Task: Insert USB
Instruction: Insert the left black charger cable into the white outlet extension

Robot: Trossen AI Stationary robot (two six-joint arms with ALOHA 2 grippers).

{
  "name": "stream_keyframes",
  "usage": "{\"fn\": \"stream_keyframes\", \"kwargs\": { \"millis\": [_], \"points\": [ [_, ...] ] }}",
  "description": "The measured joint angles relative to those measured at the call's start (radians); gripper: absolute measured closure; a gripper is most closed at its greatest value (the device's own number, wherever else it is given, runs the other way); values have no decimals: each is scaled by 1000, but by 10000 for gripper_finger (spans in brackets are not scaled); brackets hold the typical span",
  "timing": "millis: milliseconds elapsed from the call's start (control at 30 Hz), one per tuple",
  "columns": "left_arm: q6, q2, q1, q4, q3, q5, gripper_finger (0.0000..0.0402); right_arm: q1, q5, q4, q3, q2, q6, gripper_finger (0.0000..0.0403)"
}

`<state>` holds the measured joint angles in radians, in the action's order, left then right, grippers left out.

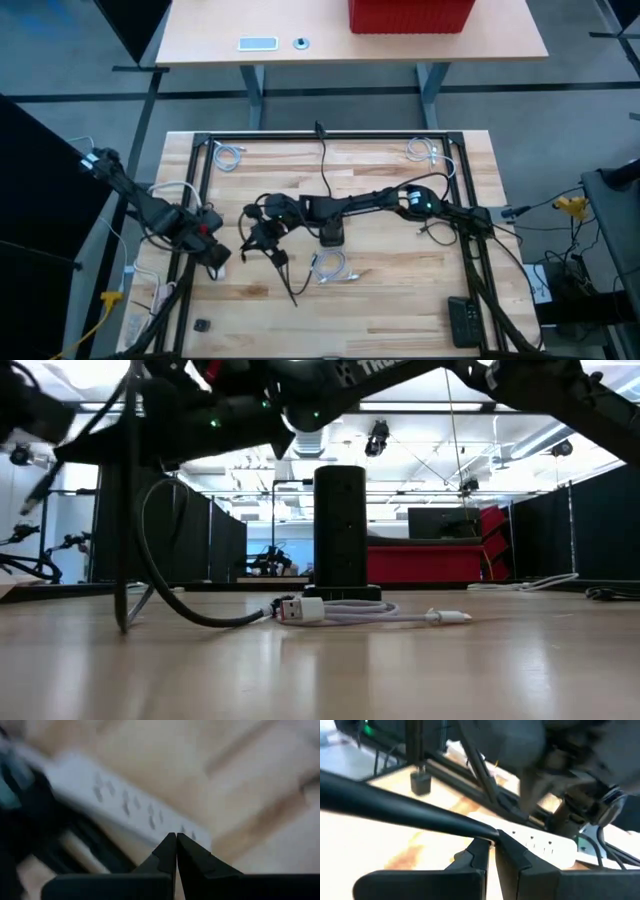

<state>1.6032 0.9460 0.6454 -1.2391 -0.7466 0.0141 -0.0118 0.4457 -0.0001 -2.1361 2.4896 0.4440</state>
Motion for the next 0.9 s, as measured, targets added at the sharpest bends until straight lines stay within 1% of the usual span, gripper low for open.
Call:
{"fn": "stream_keyframes", "kwargs": {
  "millis": [67,167,233,667,767,900],
  "points": [
    [48,17,22,53,10,70,401,1,0,-2,0,1,21,398],
    [123,50,59,135,32,109,401,-1,3,-4,-1,1,29,398],
    [134,75,75,169,45,106,402,-1,8,-21,-1,1,39,398],
    [120,228,87,274,117,53,402,-1,11,-54,-1,1,65,398],
    [132,243,86,312,136,72,402,-1,12,-56,-1,1,66,398],
    [134,255,87,341,147,73,402,0,11,-56,-1,1,66,398]
  ]
}}
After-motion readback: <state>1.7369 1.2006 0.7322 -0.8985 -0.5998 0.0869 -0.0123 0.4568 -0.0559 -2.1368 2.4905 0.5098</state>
